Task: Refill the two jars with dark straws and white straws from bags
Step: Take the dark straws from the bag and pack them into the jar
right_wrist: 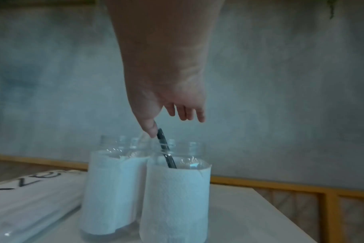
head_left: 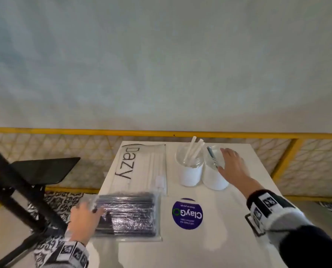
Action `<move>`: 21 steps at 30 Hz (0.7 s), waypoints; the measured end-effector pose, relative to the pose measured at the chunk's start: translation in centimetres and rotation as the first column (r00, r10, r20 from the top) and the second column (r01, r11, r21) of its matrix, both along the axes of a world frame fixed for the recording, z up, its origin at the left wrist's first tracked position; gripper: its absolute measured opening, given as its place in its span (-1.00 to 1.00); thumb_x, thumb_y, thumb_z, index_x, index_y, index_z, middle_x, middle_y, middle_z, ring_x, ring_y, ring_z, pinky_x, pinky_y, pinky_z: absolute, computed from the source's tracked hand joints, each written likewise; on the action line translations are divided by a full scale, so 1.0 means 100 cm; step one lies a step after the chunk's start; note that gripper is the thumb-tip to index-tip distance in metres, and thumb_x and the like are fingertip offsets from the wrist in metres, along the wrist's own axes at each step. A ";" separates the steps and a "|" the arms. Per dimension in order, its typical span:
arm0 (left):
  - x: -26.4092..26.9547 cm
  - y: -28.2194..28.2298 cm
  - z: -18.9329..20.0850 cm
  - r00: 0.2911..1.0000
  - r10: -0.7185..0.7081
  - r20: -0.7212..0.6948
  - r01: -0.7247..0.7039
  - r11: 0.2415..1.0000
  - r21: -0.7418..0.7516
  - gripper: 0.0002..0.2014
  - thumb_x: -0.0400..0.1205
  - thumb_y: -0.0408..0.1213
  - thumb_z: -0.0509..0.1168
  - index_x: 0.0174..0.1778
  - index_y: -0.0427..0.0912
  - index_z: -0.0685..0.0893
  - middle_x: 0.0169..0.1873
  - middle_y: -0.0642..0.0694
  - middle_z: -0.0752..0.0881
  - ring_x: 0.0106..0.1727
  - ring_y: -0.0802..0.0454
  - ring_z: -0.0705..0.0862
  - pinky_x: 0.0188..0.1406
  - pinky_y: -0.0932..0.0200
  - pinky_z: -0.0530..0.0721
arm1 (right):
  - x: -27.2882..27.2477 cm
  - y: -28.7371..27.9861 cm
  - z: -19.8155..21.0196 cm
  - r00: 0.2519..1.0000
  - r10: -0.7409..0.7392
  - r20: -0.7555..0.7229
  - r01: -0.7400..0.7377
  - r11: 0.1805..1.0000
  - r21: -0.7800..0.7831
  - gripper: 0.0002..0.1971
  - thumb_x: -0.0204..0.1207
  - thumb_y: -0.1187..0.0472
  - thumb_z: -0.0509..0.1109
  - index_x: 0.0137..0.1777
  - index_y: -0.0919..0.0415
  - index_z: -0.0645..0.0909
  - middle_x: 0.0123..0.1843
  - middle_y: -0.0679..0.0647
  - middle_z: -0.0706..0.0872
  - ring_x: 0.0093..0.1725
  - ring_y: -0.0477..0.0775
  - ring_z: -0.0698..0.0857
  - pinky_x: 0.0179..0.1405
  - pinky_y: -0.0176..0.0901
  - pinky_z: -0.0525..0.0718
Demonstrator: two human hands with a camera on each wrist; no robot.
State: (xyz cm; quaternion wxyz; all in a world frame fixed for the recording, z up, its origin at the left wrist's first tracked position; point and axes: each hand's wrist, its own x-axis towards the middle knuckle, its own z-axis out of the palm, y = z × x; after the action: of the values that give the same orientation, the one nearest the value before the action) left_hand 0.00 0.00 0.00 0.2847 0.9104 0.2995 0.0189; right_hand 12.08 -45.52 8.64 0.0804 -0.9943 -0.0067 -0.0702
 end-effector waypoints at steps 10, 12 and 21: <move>-0.039 -0.016 -0.057 0.977 -0.109 -0.185 0.162 0.940 0.299 0.06 0.30 0.59 0.05 0.48 -0.23 0.32 0.31 -0.36 0.58 0.33 -0.35 0.56 0.34 -0.35 0.47 | -0.023 0.001 -0.024 0.996 -0.006 -0.086 0.007 1.000 0.009 -0.79 0.58 0.27 0.23 0.07 0.03 0.66 -0.04 0.03 0.76 0.05 0.12 0.67 0.28 -0.04 0.40; -0.052 -0.023 -0.064 0.963 -0.261 -0.073 0.266 0.865 0.425 -0.10 0.46 0.45 0.04 0.52 -0.21 0.35 0.45 -0.38 0.45 0.49 -0.38 0.38 0.47 -0.36 0.23 | -0.047 -0.004 -0.032 0.998 0.033 -0.045 -0.026 0.989 0.149 -0.77 0.53 0.36 0.32 0.02 0.04 0.72 -0.14 0.06 0.76 -0.03 0.15 0.69 0.31 0.00 0.39; -0.045 -0.035 -0.058 0.670 -0.709 -0.221 0.703 0.509 0.496 -0.57 0.54 -0.01 0.39 0.25 -0.09 0.51 0.08 -0.24 0.75 0.00 -0.28 0.75 -0.04 -0.23 0.76 | -0.152 -0.013 -0.062 0.935 0.237 0.262 -0.272 0.956 0.107 -0.62 0.23 0.53 0.59 -0.04 0.11 0.78 -0.21 0.01 0.78 -0.16 0.19 0.76 0.26 0.30 0.56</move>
State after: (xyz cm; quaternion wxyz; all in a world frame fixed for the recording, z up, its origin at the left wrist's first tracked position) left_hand -4.52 -3.54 -5.78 -0.0013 0.9931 -0.1167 -0.0096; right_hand -3.09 -46.86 2.44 0.1579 -0.9602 -0.1406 -0.1825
